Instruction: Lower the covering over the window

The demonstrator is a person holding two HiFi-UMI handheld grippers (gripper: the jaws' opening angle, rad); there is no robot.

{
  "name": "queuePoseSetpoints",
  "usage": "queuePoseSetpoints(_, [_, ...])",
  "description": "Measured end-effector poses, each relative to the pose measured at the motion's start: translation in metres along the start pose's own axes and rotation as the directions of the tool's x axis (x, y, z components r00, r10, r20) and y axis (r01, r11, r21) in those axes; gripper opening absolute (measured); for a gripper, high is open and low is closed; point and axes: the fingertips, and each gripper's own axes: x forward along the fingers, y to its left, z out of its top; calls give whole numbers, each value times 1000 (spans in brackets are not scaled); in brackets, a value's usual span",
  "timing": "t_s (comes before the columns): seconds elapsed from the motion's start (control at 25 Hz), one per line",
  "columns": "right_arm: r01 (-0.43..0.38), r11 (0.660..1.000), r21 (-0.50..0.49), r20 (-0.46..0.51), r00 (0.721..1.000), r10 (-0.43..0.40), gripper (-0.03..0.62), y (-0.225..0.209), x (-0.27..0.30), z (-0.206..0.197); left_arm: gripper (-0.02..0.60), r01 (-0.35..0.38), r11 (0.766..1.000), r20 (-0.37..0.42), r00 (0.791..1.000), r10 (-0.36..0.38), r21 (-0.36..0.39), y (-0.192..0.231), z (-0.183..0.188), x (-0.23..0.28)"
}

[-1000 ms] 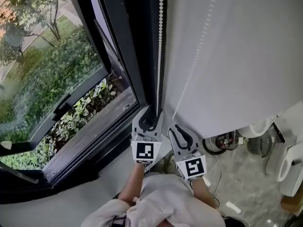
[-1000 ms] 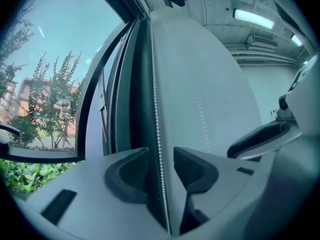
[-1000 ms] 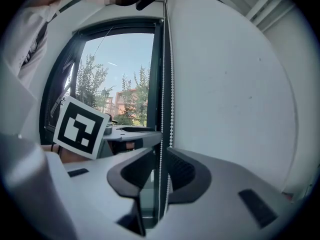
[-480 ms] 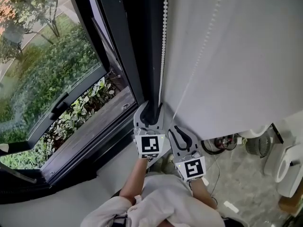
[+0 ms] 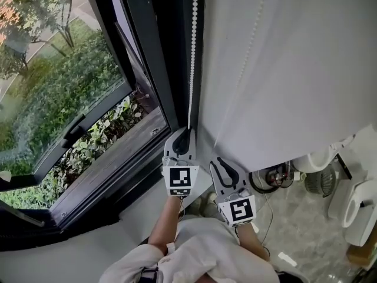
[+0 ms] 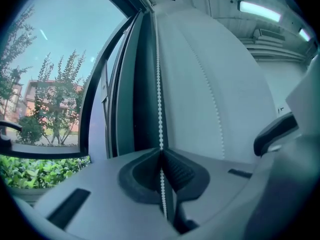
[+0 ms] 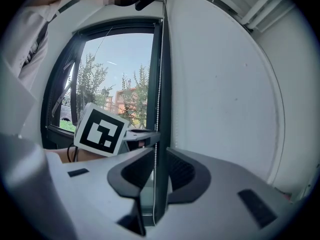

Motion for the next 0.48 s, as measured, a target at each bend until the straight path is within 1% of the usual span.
queuePoseSetpoints(0.08, [-10, 1000, -7, -2, 1000, 10, 75, 2, 0, 1, 14, 13, 1000, -1, 1000, -13, -2, -2, -1, -5])
queuePoseSetpoints(0.48, [-77, 997, -32, 69, 994, 79, 75, 20, 10, 29, 14, 62, 998, -12, 998, -62, -17, -8, -8, -34])
